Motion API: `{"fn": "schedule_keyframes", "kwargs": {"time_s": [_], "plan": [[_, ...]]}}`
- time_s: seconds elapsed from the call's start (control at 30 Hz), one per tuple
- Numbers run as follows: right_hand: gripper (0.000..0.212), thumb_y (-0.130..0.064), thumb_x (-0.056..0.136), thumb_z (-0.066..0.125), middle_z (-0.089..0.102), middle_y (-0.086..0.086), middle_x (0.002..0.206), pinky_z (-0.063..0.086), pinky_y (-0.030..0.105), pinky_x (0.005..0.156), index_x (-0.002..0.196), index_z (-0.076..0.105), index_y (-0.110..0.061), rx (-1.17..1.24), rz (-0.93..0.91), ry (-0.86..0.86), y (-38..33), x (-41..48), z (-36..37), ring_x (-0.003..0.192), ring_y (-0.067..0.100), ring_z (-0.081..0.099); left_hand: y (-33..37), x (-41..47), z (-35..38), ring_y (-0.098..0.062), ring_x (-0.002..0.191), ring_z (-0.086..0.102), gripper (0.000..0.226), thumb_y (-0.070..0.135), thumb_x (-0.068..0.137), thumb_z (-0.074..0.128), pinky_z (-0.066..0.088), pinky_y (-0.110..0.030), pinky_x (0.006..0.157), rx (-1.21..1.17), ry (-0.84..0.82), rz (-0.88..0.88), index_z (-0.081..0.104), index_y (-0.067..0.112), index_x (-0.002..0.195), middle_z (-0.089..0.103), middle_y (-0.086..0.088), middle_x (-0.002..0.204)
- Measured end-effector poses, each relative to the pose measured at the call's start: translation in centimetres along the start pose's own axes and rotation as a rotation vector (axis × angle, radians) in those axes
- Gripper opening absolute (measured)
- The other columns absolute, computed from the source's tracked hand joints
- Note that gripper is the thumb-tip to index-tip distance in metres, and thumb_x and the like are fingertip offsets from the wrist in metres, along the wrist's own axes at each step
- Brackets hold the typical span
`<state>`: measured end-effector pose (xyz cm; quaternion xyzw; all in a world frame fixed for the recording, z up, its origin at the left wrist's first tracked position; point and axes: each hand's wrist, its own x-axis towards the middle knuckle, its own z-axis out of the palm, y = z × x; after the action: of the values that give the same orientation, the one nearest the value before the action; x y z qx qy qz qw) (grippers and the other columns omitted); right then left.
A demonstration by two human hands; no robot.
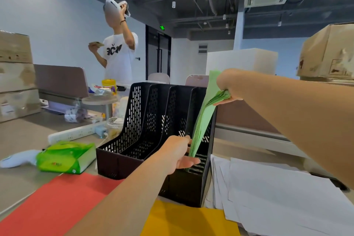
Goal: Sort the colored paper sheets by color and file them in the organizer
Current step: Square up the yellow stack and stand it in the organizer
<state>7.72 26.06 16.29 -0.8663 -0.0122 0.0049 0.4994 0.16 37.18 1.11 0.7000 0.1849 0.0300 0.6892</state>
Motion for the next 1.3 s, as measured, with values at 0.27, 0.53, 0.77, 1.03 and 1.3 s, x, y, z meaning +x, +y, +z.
{"fn": "schedule_keyframes", "kwargs": {"time_s": [0.27, 0.53, 0.77, 1.03, 1.3], "plan": [[0.026, -0.011, 0.1, 0.037, 0.063, 0.017, 0.101, 0.059, 0.04, 0.071, 0.118, 0.05, 0.001, -0.046, -0.019, -0.166, 1.7, -2.2, 0.1, 0.09, 0.031, 0.066, -0.3, -2.9, -2.2, -0.018, 0.072, 0.069, 0.023, 0.021, 0.099, 0.045, 0.056, -0.025, 0.056, 0.006, 0.059, 0.235, 0.06, 0.021, 0.118, 0.064, 0.001, 0.114], [0.007, -0.009, 0.092, 0.049, 0.048, 0.015, 0.082, 0.044, 0.026, 0.063, 0.091, 0.056, -0.006, 0.053, -0.081, -0.213, 14.8, -13.5, -1.9, 0.063, 0.017, 0.045, -8.5, -9.0, -8.5, -0.018, 0.065, 0.063, 0.021, 0.015, 0.095, 0.051, 0.046, -0.026, 0.055, 0.578, 0.251, 0.272, 0.068, 0.02, 0.083, 0.069, -0.001, 0.082], [0.037, -0.008, 0.096, 0.047, 0.06, 0.036, 0.107, 0.051, 0.047, 0.083, 0.127, 0.042, 0.012, 0.499, 0.445, -0.372, 27.2, -19.9, 0.0, 0.097, 0.046, 0.061, -15.8, -11.0, -11.2, -0.014, 0.085, 0.062, 0.014, 0.021, 0.092, 0.059, 0.042, -0.026, 0.069, 0.762, 0.334, 0.257, 0.072, 0.019, 0.089, 0.07, 0.003, 0.091], [0.044, -0.025, 0.085, 0.066, 0.057, 0.017, 0.119, 0.048, 0.036, 0.094, 0.12, 0.045, -0.007, 0.301, 0.439, -0.593, 24.0, -20.7, 4.0, 0.109, 0.029, 0.057, -15.6, -11.9, -11.1, -0.013, 0.06, 0.049, 0.011, 0.015, 0.092, 0.059, 0.035, -0.024, 0.05, 0.429, 0.332, 0.263, 0.069, 0.014, 0.088, 0.063, -0.004, 0.074], [0.06, -0.011, 0.081, 0.068, 0.046, 0.016, 0.13, 0.047, 0.05, 0.095, 0.134, 0.04, -0.016, 0.356, 0.33, -0.505, 22.8, -21.0, 5.5, 0.113, 0.038, 0.053, -15.8, -11.5, -11.2, -0.012, 0.059, 0.05, 0.011, 0.014, 0.093, 0.059, 0.037, -0.019, 0.05, 0.382, 0.355, 0.273, 0.067, 0.011, 0.087, 0.063, -0.004, 0.074]]}}
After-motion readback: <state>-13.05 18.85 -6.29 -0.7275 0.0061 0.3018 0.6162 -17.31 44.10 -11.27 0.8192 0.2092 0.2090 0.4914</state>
